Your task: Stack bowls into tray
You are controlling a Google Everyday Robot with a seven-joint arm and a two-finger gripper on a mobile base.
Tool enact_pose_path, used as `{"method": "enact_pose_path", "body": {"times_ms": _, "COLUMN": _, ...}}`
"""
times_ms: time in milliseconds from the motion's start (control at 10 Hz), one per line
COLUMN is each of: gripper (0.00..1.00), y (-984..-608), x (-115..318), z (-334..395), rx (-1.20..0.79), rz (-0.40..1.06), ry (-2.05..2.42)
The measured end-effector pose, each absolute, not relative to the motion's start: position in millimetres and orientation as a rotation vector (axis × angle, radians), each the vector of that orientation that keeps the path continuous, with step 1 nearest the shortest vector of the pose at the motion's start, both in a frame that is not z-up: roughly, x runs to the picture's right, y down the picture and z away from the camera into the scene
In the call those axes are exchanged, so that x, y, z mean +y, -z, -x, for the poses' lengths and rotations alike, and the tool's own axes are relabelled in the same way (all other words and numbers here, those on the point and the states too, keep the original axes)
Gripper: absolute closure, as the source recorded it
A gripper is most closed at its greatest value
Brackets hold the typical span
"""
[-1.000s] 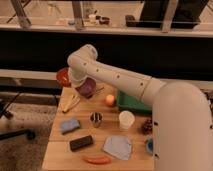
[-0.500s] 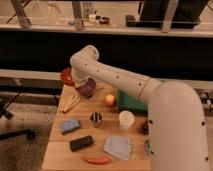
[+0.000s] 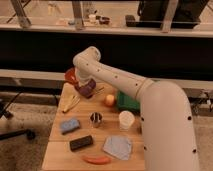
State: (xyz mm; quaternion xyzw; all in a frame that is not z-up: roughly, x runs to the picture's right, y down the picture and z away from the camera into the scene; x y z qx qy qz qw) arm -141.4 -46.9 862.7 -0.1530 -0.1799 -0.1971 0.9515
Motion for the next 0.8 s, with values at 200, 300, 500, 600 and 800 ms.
{"method": "enact_pose_path", "body": {"times_ms": 200, "gripper": 1.0, "y": -876, "x": -47, "z": 132, "rx": -0.355, "rz": 0.321, "ry": 0.388}}
{"method": "enact_pose_path", "body": {"times_ms": 300, "gripper": 1.0, "y": -881, "x": -47, "z": 129, "rx": -0.351, "rz": 0.325, "ry": 0.384}}
{"method": "enact_pose_path", "body": {"times_ms": 500, "gripper": 1.0, "y": -889, "x": -42, "z": 126, "rx": -0.349, "rz": 0.335, "ry": 0.38}}
{"method": "enact_pose_path", "body": {"times_ms": 600, "gripper": 1.0, "y": -895, "x": -37, "z": 124, "rx": -0.347, "rz": 0.345, "ry": 0.379}}
{"method": "enact_pose_path", "body": {"times_ms": 800, "gripper": 1.0, "y": -900, "x": -32, "z": 122, "rx": -0.345, "rz": 0.354, "ry": 0.377}}
